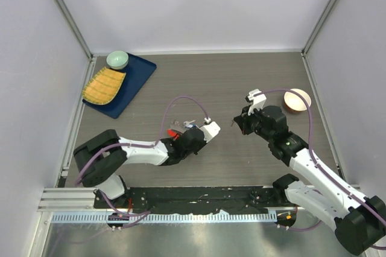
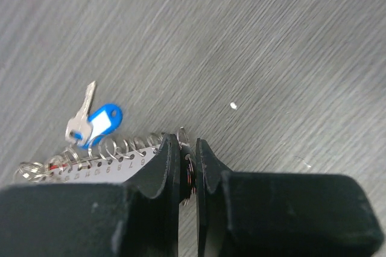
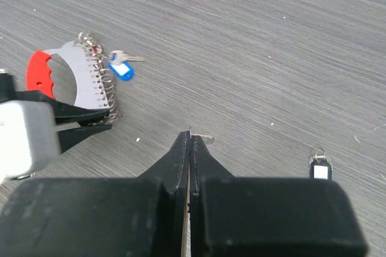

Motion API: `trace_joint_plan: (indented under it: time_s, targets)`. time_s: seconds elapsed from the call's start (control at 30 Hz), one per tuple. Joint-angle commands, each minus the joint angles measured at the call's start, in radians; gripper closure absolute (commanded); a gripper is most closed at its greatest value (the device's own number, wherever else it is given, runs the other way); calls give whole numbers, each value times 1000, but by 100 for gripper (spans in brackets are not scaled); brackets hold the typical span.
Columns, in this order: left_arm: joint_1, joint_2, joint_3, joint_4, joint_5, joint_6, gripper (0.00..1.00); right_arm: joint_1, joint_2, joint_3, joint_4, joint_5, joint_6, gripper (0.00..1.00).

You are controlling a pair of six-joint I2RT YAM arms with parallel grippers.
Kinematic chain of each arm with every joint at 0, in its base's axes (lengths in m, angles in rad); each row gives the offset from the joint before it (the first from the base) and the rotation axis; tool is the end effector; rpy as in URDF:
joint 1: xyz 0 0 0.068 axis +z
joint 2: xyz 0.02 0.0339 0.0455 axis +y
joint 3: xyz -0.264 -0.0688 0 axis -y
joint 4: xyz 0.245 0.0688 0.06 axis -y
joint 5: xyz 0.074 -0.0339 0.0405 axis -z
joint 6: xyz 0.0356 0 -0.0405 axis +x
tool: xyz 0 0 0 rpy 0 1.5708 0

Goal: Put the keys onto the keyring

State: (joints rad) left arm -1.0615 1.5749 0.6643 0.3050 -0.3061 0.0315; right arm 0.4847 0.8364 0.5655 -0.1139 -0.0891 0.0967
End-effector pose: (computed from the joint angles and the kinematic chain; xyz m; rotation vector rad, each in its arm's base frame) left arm 0.1593 -0.2632 0.1593 0.9686 1.9266 -0.2661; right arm 0.1725 0.0944 0.2606 -0.4407 1.9339 0.4676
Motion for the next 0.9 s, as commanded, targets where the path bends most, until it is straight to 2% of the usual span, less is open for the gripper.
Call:
trace_joint_plan:
  time_s: [0.0,0.1,0.2,0.3,0.33,0.37,0.47,0.67,0.87]
  targets:
    - [-8,86,31,-259,-42,-206,100,2,-39,-7,19,20,8,99]
    - [-9,91,23,-247,-70,-293,100,2,-49,-13,20,19,8,99]
    - [-22,76,6,-256,-141,-335,100,2,-56,-18,25,17,9,99]
    - [-23,39,-23,-267,-151,-378,98,2,-54,-16,26,8,9,99]
    - [-23,31,-29,-270,-136,-387,95,2,-56,-18,29,6,9,99]
    - [-23,17,-44,-270,-127,-406,87,2,-56,-18,30,5,11,99]
    - [-23,-7,-58,-283,-119,-433,73,2,-59,-19,30,0,12,99]
    - [-23,-65,-65,-296,-149,-462,59,2,-75,-24,30,-9,20,99]
    - [-22,-148,-14,-380,-194,-482,52,0,-92,-26,28,-12,21,99]
